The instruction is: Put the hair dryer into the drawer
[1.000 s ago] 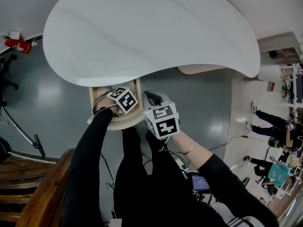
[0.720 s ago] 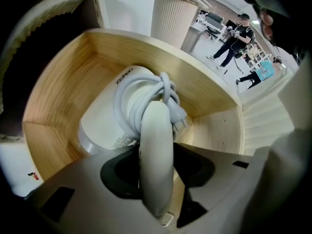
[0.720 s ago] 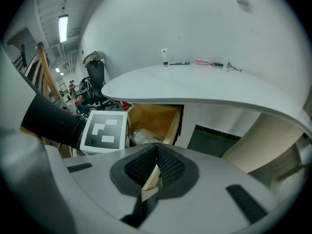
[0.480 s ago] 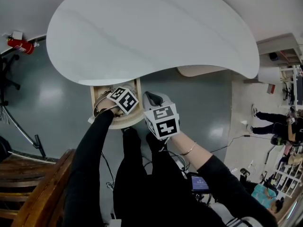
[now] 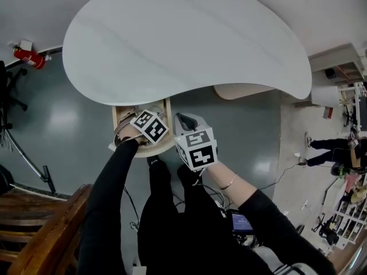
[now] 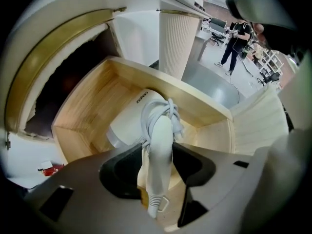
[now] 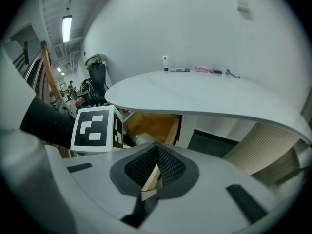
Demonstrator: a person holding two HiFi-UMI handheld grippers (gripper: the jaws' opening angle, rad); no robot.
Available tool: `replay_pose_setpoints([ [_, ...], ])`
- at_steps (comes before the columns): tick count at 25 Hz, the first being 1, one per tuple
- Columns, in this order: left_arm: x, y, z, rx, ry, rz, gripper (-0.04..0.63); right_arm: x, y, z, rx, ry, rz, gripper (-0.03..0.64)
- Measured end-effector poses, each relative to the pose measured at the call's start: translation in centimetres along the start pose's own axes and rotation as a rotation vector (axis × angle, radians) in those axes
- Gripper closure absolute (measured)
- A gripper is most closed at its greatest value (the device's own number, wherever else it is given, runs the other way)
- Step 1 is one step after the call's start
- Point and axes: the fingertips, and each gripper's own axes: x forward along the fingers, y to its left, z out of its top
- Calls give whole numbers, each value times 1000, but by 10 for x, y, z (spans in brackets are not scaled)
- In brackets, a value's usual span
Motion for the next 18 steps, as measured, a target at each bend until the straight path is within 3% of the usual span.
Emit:
replay_pose_setpoints([
  [8, -36, 7, 19, -59, -122, -17, 388, -8, 2, 3, 9, -23, 11, 615],
  [14, -70, 4, 36, -51, -229, 7, 461, -16, 5, 12, -10, -52, 23, 615],
  [18, -92, 4, 41, -94, -299, 30, 509, -24, 6, 20, -19, -77, 28, 616],
])
